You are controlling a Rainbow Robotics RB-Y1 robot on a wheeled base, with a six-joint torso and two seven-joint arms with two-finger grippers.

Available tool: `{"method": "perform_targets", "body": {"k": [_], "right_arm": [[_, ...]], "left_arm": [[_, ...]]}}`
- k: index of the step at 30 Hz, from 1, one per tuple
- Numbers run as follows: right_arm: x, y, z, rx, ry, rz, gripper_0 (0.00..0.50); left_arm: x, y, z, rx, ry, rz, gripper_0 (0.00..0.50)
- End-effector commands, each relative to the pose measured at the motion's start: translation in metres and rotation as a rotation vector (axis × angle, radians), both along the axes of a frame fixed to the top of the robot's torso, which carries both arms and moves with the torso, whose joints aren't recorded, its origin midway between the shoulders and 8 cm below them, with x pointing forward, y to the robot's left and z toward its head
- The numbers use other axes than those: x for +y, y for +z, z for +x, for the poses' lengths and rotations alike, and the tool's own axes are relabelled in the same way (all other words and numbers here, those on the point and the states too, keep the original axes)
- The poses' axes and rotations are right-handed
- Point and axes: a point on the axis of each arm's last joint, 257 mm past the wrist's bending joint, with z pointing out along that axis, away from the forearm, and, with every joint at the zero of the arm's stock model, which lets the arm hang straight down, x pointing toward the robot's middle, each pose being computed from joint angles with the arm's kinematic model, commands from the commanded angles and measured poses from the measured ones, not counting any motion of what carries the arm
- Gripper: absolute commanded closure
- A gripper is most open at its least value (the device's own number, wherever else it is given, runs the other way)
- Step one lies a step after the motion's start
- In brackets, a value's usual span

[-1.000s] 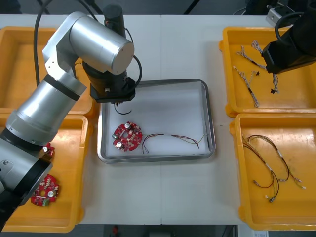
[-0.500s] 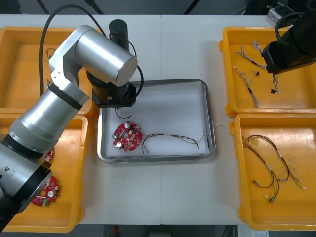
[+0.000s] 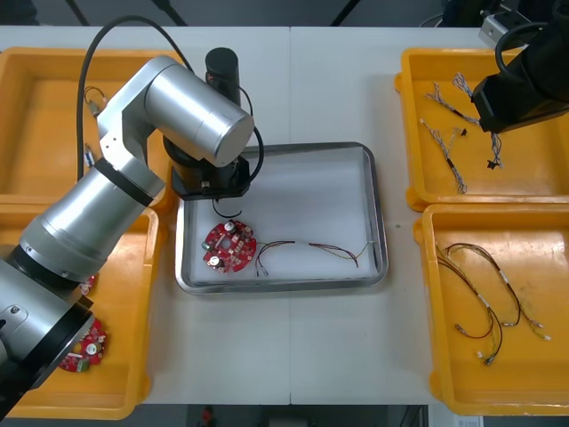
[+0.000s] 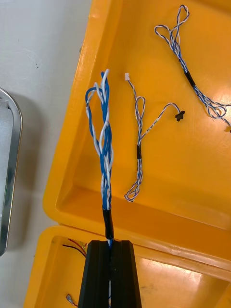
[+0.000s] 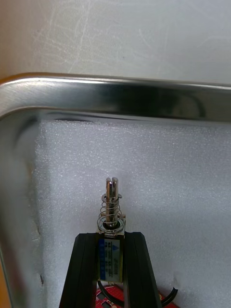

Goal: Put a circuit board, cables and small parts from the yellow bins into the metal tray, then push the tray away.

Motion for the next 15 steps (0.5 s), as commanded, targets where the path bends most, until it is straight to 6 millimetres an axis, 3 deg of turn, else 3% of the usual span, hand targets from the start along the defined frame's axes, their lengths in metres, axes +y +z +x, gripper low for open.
{"method": "perform_targets", "body": {"k": [1, 3, 5, 6, 11, 13, 15], "right_arm": [[-0.0154, 0.0186, -0.0004, -0.046, -0.020, -0.014, 0.500], [-0.0154, 0.0186, -0.0004, -0.046, -0.020, -0.014, 0.500], [-0.0154, 0.0186, -0.0004, -0.046, -0.020, -0.014, 0.500], [-0.0154, 0.0186, -0.0004, -0.046, -0.020, -0.014, 0.500], [-0.0154, 0.0186, -0.0004, -0.046, -0.020, -0.014, 0.500], [-0.0154, 0.0186, -0.0004, -0.046, -0.020, -0.014, 0.500], [-0.0154, 0.0186, -0.0004, -0.046, -0.020, -0.014, 0.500]], "left_arm": [[-0.0132, -0.0054, -0.0043, -0.008, 0.037, -0.029, 0.483], [-0.0135, -0.0046, -0.0039, -0.009, 0.038, -0.030, 0.441], [-0.0132, -0.0045, -0.0037, -0.010, 0.038, -0.029, 0.341], [-0.0131, -0.0043, -0.0032, -0.012, 0.037, -0.028, 0.257], [-0.0116, -0.0037, -0.0021, -0.017, 0.044, -0.025, 0.037], [-0.0119, -0.0035, -0.0019, -0.019, 0.046, -0.027, 0.000], [-0.0124, -0.0021, -0.0009, -0.024, 0.047, -0.029, 0.000]]}}
